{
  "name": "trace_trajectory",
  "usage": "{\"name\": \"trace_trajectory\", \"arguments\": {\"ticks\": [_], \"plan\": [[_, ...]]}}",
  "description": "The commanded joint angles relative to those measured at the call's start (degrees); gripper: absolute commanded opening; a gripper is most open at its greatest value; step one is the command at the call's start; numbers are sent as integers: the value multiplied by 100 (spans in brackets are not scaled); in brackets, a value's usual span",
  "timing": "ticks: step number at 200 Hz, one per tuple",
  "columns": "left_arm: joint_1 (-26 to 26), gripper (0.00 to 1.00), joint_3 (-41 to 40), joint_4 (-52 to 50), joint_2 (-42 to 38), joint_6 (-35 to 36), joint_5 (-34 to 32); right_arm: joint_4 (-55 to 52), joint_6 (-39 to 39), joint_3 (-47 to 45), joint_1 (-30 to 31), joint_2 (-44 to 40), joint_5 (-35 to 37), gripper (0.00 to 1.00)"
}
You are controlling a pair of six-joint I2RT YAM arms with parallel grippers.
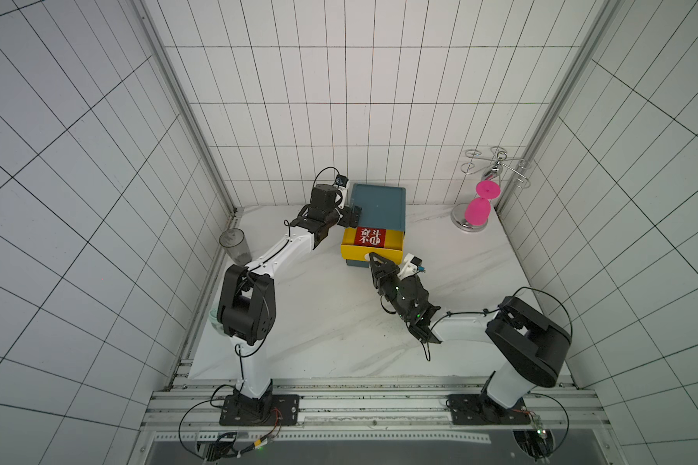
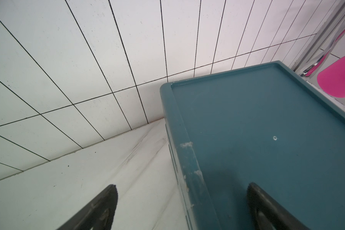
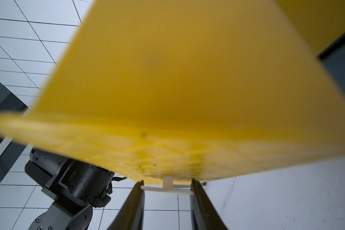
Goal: Take the postcards out of the drawer
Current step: Open the drawer in the storage box.
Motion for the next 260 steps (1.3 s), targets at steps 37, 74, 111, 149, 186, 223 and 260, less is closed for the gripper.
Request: {"name": "trace_trajectory", "arguments": {"ticks": [37, 74, 111, 149, 186, 223, 260], "plan": [[31, 99, 58, -212, 162, 50, -13, 40, 169, -369, 301, -344, 9, 33], [53, 99, 59, -216, 171, 56, -19, -12, 187, -497, 413, -446, 27, 33], [62, 99, 51, -221, 171, 51, 0, -29, 216, -580, 536, -494, 67, 33], [71, 99, 51, -221, 165, 50, 0, -11, 262, -660, 581, -494, 112, 33], [71, 99, 51, -216, 174, 42, 22, -13, 266, -668, 620, -501, 97, 33], [83, 99, 51, -220, 180, 40, 15, -3, 299, -704, 656, -509, 106, 33], [81, 99, 66, -229, 180, 31, 15, -39, 274, -730, 703, -601, 110, 33]]}}
